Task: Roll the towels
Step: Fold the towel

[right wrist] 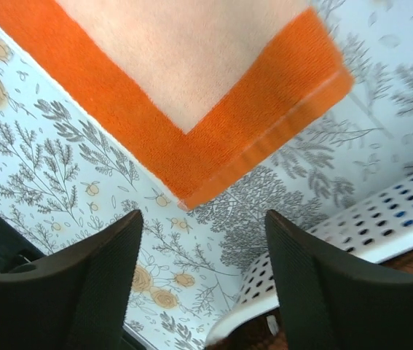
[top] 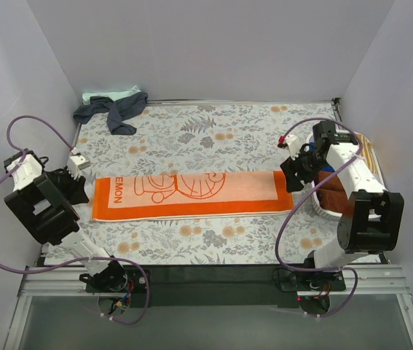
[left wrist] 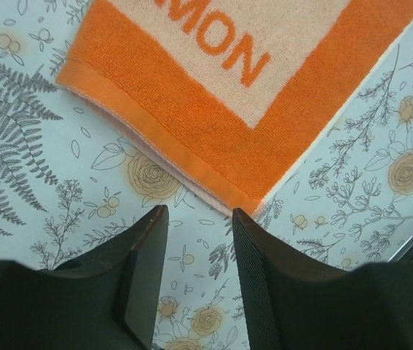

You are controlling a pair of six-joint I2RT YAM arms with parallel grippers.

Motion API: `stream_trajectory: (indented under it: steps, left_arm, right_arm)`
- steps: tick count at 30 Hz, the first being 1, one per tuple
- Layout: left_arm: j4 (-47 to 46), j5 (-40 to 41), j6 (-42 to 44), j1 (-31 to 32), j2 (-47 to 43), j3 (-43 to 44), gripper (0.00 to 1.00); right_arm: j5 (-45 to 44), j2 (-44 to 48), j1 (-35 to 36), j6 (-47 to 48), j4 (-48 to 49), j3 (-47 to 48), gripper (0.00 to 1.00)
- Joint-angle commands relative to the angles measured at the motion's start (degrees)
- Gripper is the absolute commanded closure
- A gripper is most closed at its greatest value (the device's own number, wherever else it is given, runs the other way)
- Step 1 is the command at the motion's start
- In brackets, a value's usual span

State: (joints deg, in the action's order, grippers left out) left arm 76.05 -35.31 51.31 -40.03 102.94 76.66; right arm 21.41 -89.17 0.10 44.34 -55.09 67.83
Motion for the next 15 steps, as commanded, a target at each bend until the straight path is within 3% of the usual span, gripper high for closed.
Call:
stream_trajectory:
  steps: [1,6,15]
  left_arm:
    - [3.67,-4.68,3.01,0.21,-5.46,0.60,0.62]
    - [-5.08,-5.56,-5.32,2.50,-6.43,-3.53,0.64]
    - [-22.94,2.43,-22.80,10.58,-9.33,-15.48,0.71]
  right_arm:
    - [3.99,0.32,1.55,-0.82,-1.69,4.76,0.40]
    - [5.05,-6.00,4.38,-5.31,-0.81,6.43,0.57]
    - [-1.63,-14.01,9.83,-11.81,7.36,6.17,0.58]
